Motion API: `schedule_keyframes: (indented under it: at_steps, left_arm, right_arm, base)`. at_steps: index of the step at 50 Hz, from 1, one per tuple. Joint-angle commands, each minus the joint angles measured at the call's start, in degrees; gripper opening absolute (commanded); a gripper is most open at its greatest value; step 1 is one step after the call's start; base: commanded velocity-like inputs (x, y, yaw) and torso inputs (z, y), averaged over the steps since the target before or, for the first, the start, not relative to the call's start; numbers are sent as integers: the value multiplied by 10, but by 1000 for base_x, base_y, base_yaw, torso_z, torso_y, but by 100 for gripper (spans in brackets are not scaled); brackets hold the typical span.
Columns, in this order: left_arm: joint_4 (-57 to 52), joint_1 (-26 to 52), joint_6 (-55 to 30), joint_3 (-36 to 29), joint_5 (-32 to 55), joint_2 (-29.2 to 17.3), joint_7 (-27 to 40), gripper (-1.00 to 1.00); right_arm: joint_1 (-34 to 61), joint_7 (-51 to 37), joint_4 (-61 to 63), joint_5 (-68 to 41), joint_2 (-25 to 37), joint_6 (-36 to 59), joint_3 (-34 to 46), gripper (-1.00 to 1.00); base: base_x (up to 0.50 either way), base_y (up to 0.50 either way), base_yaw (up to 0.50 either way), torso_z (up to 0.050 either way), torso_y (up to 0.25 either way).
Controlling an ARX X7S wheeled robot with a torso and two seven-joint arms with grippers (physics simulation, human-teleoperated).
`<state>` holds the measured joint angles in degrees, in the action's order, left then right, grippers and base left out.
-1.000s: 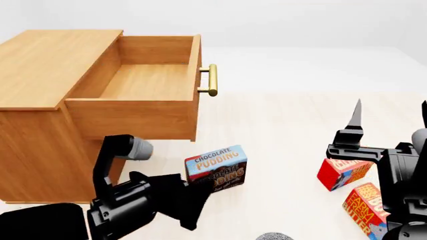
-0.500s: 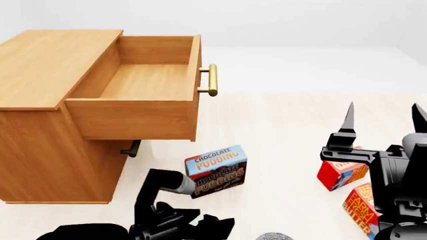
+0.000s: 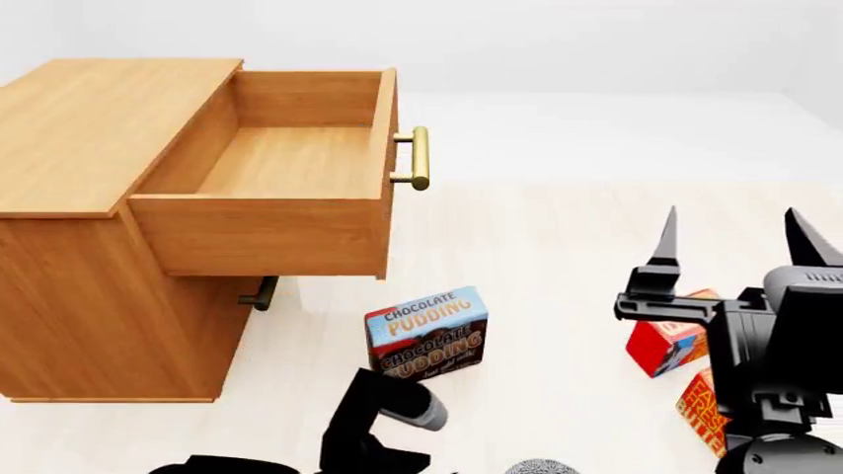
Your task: Put the bowl in the top drawer of the cabinet.
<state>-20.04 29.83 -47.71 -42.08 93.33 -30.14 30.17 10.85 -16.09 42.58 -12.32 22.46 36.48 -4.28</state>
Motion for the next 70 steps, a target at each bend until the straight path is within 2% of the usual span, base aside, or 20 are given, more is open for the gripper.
schedule_keyframes:
  at_steps: [1,27,33,65,66,70]
  left_arm:
    - [33,14,-3,-24,-16,45,18,100]
    - [114,34,9,-55,-45,123,73,100]
    - [121,23,10,-88,-86,147,84,100]
    - [215,14,47,-157,-208,177,35,100]
    - [216,14,49,-158,-210,178,34,-100]
    - [215,14,52,-162,-216,178,28,-100]
  right_arm:
    - [-9,0,-13,2,-4,-21,6,100]
    - [-36,10,-5,-21,-1,-44,-16,100]
    - [-50,16,0,-36,-3,-57,-36,100]
    - [-66,19,-12,-44,-7,-88,-37,100]
    - [-66,19,-13,-43,-8,-89,-36,100]
    - [-66,17,-16,-41,-9,-92,-33,100]
  base:
    - [0,0,0,0,0]
    - [0,0,0,0,0]
    - [0,0,0,0,0]
    - [0,0,0,0,0]
    - [14,-4,-4,0,0]
    - [0,0,0,-4,0]
